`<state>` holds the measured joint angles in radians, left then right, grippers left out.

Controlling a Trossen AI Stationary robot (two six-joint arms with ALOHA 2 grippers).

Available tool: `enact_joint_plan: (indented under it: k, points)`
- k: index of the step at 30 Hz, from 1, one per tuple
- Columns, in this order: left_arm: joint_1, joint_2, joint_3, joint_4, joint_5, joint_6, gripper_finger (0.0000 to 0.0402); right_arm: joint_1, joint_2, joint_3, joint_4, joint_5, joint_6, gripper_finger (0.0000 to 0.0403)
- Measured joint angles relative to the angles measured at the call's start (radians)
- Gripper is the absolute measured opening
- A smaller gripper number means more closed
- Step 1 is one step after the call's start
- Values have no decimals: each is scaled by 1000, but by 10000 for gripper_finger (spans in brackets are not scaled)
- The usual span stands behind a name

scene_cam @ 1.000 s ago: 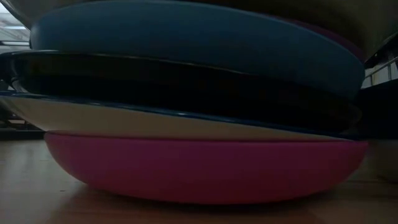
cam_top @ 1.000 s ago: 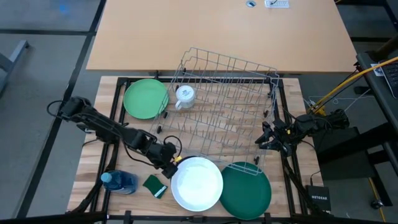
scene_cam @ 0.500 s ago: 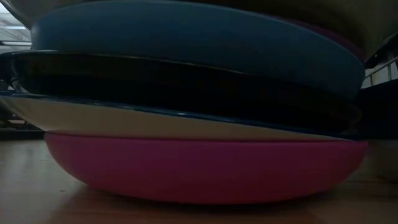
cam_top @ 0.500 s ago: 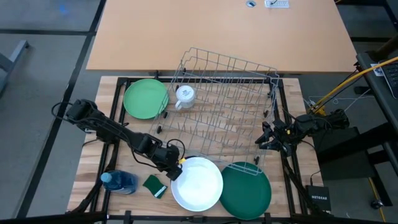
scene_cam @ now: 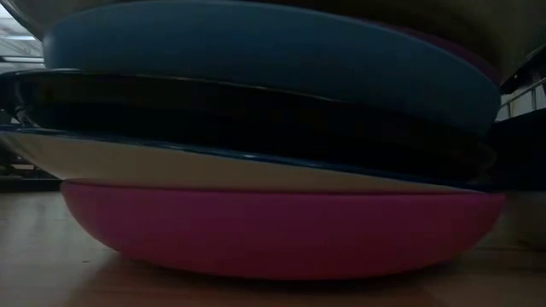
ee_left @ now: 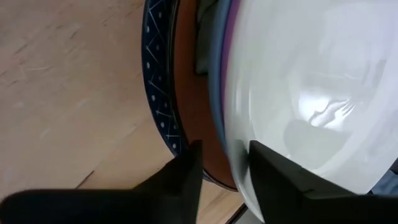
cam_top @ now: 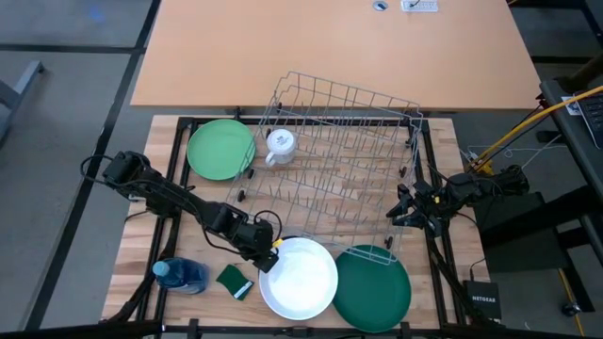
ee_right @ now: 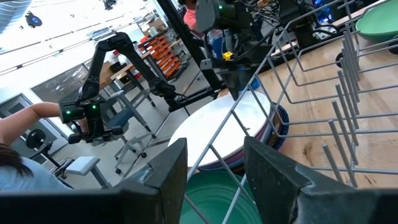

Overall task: Sort dishes
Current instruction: Put the white plate in the dish rack

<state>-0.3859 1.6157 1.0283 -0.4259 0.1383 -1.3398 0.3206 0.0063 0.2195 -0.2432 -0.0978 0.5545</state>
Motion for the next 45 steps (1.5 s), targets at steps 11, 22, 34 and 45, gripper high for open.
enact_joint_plan:
  k: [11,22,34,45]
  points:
    - [3,7,1,10,1,-37,27,0,0,0,0,0,-2,160]
    - [9,-1,0,77,6,-99,4,0,0,0,0,0,-2,160]
    - [9,-66,-2,67,4,-119,1,0,0,0,0,0,-2,160]
    - [6,-112,-2,61,6,-124,0,0,0,0,1,0,-2,160]
